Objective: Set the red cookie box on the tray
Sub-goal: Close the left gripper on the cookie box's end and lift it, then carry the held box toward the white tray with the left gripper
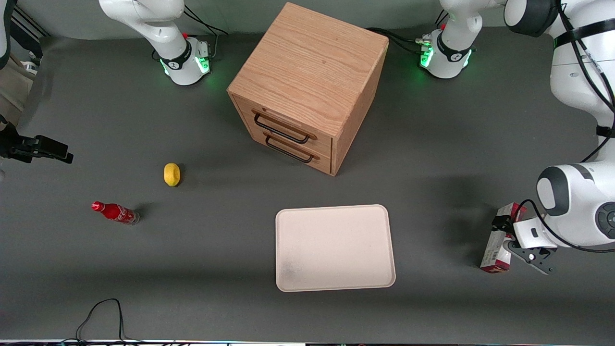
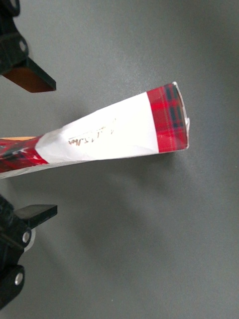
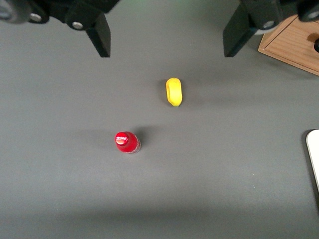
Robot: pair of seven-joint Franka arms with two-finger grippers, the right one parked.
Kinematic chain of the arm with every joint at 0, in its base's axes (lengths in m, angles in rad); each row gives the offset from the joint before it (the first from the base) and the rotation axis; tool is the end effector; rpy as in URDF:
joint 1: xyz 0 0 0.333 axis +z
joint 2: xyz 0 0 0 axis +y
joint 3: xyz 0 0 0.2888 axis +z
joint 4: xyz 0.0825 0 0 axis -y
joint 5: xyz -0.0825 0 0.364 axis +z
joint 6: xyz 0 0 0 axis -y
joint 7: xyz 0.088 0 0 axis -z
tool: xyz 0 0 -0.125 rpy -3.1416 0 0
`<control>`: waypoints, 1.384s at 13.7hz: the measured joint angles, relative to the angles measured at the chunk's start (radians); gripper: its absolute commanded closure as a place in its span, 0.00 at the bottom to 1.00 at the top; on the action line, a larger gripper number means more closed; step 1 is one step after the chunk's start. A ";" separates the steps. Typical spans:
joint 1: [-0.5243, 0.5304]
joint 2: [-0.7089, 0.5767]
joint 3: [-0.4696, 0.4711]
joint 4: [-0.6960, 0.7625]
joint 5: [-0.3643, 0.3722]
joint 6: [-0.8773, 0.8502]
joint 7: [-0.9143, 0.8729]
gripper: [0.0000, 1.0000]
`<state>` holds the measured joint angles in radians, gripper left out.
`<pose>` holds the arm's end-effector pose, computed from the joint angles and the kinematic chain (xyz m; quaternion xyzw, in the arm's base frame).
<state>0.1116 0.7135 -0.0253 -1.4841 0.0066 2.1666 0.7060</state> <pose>0.6759 0.0612 0.2231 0.9526 -0.3039 -0.0120 0.0111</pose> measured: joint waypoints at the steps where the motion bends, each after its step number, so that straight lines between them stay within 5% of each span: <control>1: 0.000 0.000 0.000 -0.006 0.000 0.007 0.000 0.35; 2: 0.000 0.000 0.000 -0.009 0.000 0.008 0.001 0.99; 15: 0.006 -0.004 0.002 -0.011 -0.005 0.028 0.063 1.00; 19: 0.006 -0.081 0.003 0.093 -0.004 -0.239 0.063 1.00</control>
<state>0.1176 0.6327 -0.0222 -1.3910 0.0025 1.9279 0.7690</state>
